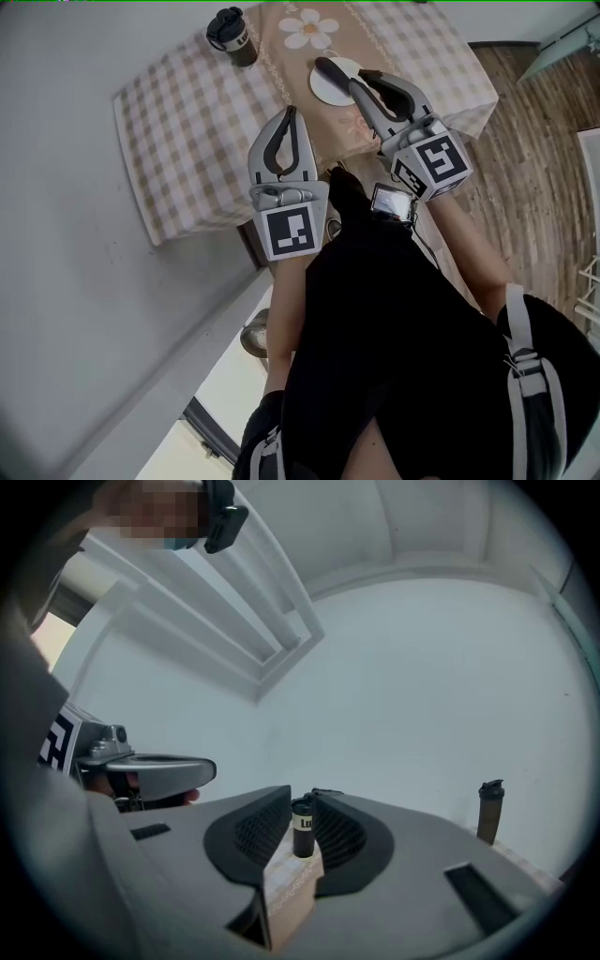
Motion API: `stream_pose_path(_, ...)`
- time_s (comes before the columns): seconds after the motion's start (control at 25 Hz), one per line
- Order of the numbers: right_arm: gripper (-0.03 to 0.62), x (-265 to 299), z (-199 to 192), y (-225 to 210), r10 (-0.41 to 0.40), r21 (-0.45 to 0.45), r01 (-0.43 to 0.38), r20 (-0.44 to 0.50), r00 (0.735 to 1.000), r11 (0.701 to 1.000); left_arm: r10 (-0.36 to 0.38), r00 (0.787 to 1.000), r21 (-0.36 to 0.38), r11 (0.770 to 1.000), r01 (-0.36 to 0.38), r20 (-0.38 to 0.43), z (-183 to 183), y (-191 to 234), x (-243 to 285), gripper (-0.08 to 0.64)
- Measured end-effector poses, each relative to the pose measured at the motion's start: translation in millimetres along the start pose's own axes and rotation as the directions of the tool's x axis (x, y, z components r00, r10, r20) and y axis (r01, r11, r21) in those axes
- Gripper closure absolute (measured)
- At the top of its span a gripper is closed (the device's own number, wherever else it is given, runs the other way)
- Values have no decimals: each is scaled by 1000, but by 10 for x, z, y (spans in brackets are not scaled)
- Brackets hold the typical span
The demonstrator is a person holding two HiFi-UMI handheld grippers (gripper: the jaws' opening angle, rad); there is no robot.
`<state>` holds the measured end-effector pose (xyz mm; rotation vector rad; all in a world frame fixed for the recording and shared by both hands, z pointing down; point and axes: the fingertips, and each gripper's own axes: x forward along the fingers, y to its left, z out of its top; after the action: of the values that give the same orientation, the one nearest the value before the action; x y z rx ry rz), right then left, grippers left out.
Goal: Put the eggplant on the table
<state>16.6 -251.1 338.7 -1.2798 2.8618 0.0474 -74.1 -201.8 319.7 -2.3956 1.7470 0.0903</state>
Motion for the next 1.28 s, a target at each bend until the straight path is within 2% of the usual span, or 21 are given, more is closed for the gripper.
stream_pose_path(0.08,565,-58,-5,30,-6,-5,6,8,1000,1000,-3,1000,-1,1000,3,-2,-13,-31,-27,571)
stream_pose_path(0.16,584,-110,-9,43,-12,-8,13,16,1000,1000,-3,1000,-3,1000,3,-6,-33,-55,-50,571)
stream_pose_path(0.48,586,-196,-74,185,11,6,-11,9,1000,1000,1,1000,-35,999,-2,-18,-150,-127,-142,571)
stream_pose_path(1.28,589,-146,-171,372,20,-17,-21,-46,999,1000,0,1000,-34,999,-1,-31,-192,-65,-264,571)
